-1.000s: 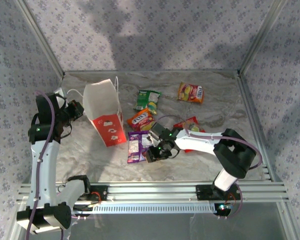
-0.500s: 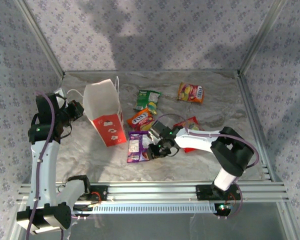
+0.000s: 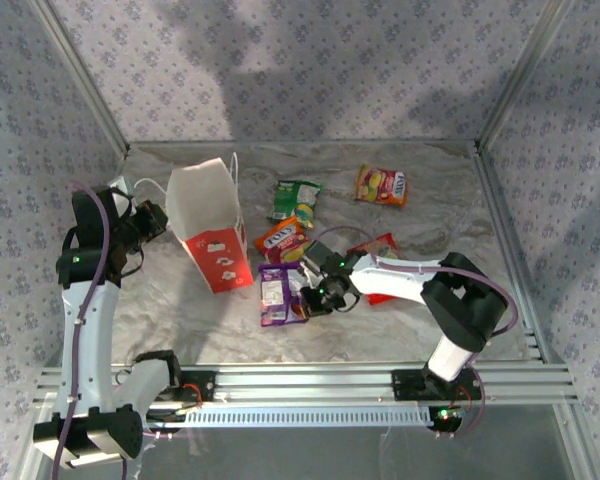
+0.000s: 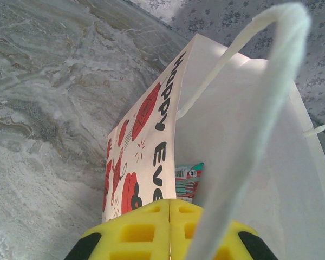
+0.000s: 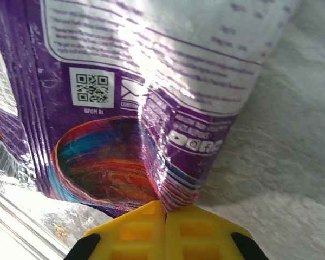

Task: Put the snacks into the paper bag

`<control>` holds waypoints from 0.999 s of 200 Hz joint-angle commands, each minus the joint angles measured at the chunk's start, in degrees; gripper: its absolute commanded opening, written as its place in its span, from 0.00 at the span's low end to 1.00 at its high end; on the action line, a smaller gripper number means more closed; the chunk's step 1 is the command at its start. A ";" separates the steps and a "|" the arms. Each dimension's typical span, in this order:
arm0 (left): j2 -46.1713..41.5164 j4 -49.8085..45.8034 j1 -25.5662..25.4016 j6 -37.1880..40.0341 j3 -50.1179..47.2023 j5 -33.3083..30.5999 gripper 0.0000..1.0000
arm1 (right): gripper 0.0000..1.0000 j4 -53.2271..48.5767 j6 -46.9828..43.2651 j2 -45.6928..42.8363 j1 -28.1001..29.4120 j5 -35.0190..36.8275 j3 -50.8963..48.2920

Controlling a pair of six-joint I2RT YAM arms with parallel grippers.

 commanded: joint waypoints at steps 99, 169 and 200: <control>-1.13 -0.54 0.34 0.64 0.92 0.03 0.06 | 0.00 -8.49 2.25 -11.83 -5.92 7.23 -6.60; -1.04 -0.59 0.31 0.55 0.65 0.29 0.06 | 0.48 -7.76 2.75 -14.18 -7.04 7.29 -7.17; -1.20 -0.86 0.37 0.77 0.38 -0.21 0.06 | 0.78 -7.78 -0.54 -13.91 -7.07 6.42 -5.69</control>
